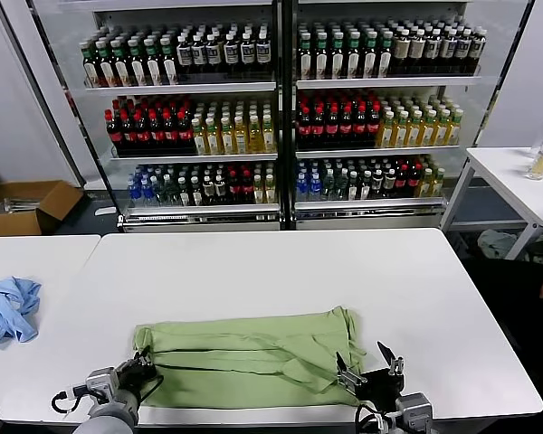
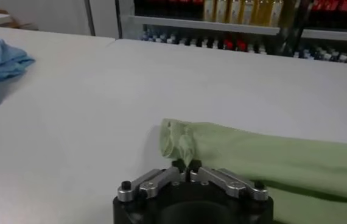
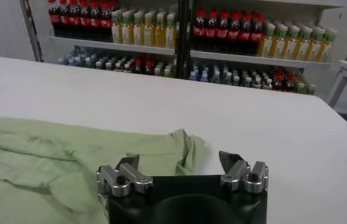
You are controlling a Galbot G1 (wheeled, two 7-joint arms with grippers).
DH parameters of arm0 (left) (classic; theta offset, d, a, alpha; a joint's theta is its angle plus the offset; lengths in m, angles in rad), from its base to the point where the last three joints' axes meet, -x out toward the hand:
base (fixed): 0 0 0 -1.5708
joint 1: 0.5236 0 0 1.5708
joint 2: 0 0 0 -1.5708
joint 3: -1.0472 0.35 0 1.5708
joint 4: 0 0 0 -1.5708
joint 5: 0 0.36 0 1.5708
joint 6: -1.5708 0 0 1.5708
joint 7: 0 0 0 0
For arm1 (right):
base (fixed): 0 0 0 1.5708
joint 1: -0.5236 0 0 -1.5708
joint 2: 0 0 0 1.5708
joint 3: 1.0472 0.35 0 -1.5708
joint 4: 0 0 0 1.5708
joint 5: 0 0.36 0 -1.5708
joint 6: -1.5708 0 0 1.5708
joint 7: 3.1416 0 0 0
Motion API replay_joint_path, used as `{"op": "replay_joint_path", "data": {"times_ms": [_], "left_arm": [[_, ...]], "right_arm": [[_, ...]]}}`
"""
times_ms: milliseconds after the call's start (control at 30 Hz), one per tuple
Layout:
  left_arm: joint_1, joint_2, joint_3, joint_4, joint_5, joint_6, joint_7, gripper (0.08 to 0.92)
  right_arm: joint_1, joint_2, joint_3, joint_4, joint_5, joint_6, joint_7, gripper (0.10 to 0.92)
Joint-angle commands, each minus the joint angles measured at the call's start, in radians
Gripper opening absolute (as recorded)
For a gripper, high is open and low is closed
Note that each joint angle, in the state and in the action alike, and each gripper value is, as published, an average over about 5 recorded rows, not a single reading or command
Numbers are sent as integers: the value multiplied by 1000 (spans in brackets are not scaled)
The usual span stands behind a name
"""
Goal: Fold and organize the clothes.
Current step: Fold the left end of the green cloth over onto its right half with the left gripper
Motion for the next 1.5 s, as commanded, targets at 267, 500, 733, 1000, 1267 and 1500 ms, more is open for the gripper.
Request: {"op": "replay_joint_path", "data": {"times_ms": [267,500,733,1000,1267,1500], "left_arm": [[77,151,-403,-1,367,81,81,88],[120,211,-555,-27,282,83,88,88],[90,147,-349,-289,-174,84,36,88],[-5,-10,53,-343,-225,81,151,88],[-86,-100,164,-246,-159,74,184,88],[-115,-104,178,-172,-135,69,182,88]], "right_arm": [[25,-1,4,-4,-1,2,-1,823],[44,-2,-5,-9,0,2,-1,823],[28,-10,14,3,-1,2,-1,823],[23,0,18,3,-9,-1,-2,823],[19,8,27,7,-18,-4,-1,823],[20,16,24,7,-23,-5,1,823]]}}
